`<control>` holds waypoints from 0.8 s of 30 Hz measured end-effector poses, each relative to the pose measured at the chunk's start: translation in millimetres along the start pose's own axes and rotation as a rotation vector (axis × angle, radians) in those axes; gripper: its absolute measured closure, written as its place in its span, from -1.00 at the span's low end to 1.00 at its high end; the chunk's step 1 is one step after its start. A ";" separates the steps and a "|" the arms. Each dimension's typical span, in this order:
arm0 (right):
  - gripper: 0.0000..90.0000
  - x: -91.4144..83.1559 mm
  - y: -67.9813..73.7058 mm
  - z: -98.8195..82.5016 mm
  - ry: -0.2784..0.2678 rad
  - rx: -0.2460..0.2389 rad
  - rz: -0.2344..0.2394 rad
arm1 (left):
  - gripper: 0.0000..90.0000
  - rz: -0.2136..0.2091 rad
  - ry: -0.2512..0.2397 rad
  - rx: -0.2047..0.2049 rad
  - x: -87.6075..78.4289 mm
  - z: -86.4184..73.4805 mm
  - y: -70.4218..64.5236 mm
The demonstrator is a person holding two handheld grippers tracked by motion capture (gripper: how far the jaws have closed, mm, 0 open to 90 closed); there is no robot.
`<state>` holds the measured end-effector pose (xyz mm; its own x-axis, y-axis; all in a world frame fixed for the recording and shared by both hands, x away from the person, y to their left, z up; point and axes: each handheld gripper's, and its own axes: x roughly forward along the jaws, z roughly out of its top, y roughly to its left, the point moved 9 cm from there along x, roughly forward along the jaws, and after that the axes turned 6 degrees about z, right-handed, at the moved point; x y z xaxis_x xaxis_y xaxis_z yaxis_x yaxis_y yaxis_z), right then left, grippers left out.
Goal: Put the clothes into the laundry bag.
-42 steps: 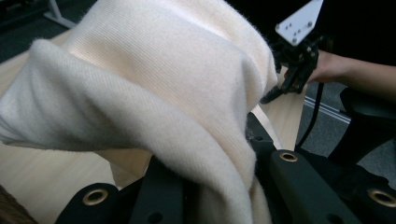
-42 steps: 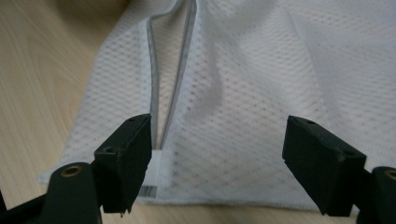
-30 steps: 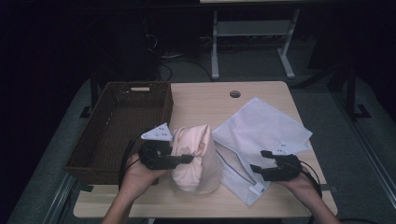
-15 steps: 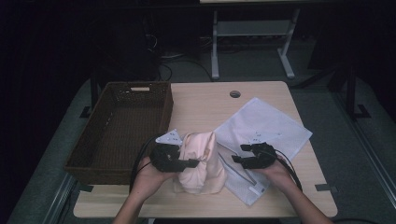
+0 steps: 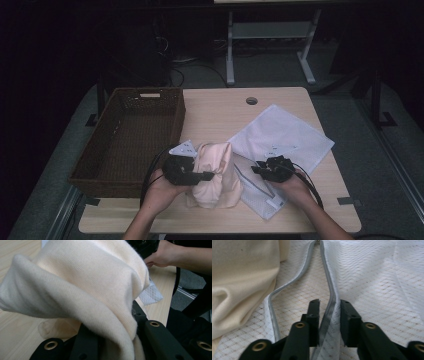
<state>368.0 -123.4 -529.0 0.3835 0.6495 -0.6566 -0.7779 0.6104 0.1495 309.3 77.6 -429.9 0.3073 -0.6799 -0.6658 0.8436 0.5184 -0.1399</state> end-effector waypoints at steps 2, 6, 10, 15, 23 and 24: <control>0.68 -0.6 -0.5 0.3 -0.004 0.003 -0.003 | 0.64 0.000 0.000 0.000 -0.1 -0.1 0.0; 0.66 -1.1 -3.4 0.0 -0.009 0.021 0.003 | 0.64 0.000 0.000 -0.004 -0.2 -0.1 1.0; 0.12 1.6 0.6 -0.8 -0.003 0.052 0.011 | 0.64 -0.001 0.001 -0.003 -0.2 -0.4 1.1; 0.12 10.1 9.3 -1.7 0.025 0.023 -0.038 | 0.64 0.001 0.004 0.001 -0.1 -1.0 0.7; 0.73 2.5 -1.5 -2.5 -0.005 0.058 -0.069 | 0.64 -0.002 0.005 -0.002 -0.4 -1.2 1.1; 0.76 0.9 -1.4 -1.9 -0.008 0.060 -0.065 | 0.64 -0.002 0.005 -0.003 -0.6 -1.3 1.0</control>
<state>368.4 -124.5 -531.3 0.4365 0.6114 -0.6601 -0.7203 0.6771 0.1509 309.3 79.2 -430.7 0.3034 -0.6783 -0.6692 0.8431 0.5183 -0.1431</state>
